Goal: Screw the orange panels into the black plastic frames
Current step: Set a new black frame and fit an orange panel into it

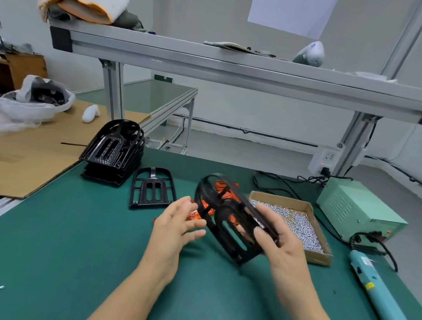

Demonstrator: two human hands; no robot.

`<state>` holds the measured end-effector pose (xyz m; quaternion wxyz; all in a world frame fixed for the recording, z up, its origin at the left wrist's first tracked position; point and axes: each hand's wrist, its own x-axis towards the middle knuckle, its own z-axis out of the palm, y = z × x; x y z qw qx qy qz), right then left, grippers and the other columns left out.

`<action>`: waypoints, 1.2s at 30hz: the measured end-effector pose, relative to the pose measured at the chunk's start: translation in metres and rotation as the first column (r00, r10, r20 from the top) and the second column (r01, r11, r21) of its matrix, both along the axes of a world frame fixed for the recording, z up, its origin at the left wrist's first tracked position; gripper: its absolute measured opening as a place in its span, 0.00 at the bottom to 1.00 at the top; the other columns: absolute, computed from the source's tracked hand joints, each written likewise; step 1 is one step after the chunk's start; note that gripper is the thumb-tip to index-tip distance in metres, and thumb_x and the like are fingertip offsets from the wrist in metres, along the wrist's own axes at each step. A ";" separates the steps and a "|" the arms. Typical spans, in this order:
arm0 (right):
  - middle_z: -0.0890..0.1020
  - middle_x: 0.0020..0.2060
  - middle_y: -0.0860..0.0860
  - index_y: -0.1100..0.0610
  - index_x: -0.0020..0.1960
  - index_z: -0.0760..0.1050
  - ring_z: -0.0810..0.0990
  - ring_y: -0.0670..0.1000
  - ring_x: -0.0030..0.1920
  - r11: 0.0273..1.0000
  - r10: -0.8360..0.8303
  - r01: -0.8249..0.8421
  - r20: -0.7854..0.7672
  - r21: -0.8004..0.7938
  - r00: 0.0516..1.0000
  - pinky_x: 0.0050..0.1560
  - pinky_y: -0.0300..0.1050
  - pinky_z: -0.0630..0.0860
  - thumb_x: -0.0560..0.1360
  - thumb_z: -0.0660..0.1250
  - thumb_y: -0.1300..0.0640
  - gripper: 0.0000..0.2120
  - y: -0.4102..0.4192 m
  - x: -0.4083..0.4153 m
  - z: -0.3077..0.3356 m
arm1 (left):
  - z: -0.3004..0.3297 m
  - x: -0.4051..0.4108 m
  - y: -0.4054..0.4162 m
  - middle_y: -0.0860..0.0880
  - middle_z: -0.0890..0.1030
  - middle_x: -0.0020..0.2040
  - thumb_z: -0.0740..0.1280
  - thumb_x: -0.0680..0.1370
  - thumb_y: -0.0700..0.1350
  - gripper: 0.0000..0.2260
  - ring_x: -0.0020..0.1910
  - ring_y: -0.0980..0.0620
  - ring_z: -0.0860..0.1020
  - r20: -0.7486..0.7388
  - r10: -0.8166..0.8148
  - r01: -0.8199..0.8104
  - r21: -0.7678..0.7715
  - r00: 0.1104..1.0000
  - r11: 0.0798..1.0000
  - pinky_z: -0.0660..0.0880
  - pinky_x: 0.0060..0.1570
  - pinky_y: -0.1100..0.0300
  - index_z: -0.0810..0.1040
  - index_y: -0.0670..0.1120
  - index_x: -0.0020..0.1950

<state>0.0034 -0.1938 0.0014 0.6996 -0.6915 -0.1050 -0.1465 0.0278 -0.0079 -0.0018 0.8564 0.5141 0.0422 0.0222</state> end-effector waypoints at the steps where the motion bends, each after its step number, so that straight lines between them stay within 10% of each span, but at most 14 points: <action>1: 0.83 0.53 0.41 0.51 0.59 0.78 0.81 0.42 0.55 0.991 0.003 0.007 0.074 -0.133 0.997 0.55 0.30 0.72 0.76 0.62 0.75 0.22 -0.002 -0.002 0.001 | 0.000 0.001 0.003 0.46 0.83 0.53 0.62 0.76 0.55 0.15 0.42 0.48 0.82 -0.035 -0.065 0.061 -0.090 0.997 0.994 0.80 0.39 0.55 0.77 0.47 0.57; 7: 0.83 0.55 0.42 0.50 0.57 0.81 0.80 0.44 0.59 0.885 0.183 -0.083 0.179 -0.458 0.967 0.63 0.37 0.71 0.72 0.64 0.74 0.23 -0.009 -0.016 -0.006 | -0.006 0.003 0.020 0.42 0.83 0.53 0.58 0.75 0.64 0.25 0.44 0.45 0.82 -0.129 -0.276 0.272 -0.048 0.952 0.961 0.79 0.35 0.54 0.76 0.45 0.59; 13: 0.81 0.58 0.39 0.52 0.57 0.82 0.75 0.41 0.65 0.802 0.312 -0.233 0.053 -0.549 0.949 0.64 0.31 0.66 0.68 0.74 0.64 0.18 -0.008 -0.023 -0.005 | -0.013 -0.001 0.020 0.40 0.84 0.47 0.58 0.76 0.34 0.14 0.38 0.44 0.83 -0.152 -0.204 0.220 0.102 0.967 0.970 0.79 0.32 0.54 0.79 0.42 0.57; 18: 0.63 0.72 0.35 0.41 0.70 0.66 0.56 0.33 0.73 0.806 0.166 -0.190 -0.095 -0.561 0.982 0.68 0.25 0.55 0.62 0.75 0.41 0.39 -0.019 -0.019 -0.001 | -0.014 -0.003 0.018 0.43 0.83 0.47 0.57 0.76 0.28 0.19 0.36 0.44 0.82 -0.132 -0.253 0.263 0.071 0.959 0.962 0.79 0.31 0.55 0.76 0.45 0.60; 21: 0.57 0.74 0.36 0.40 0.75 0.57 0.49 0.35 0.75 0.665 0.097 -0.160 -0.128 -0.729 0.987 0.76 0.39 0.51 0.62 0.76 0.39 0.47 -0.019 -0.018 -0.006 | -0.015 -0.003 0.018 0.45 0.83 0.41 0.57 0.75 0.25 0.21 0.31 0.48 0.81 -0.139 -0.313 0.326 0.081 0.939 0.942 0.81 0.33 0.54 0.75 0.45 0.60; 36: 0.57 0.73 0.36 0.34 0.75 0.48 0.41 0.22 0.64 0.424 0.092 -0.218 -0.198 -0.879 0.976 0.76 0.46 0.42 0.59 0.66 0.30 0.49 -0.012 -0.017 -0.017 | -0.013 -0.001 0.035 0.49 0.82 0.50 0.65 0.69 0.29 0.19 0.36 0.50 0.81 -0.153 -0.243 0.285 0.605 0.958 0.744 0.75 0.33 0.56 0.79 0.49 0.53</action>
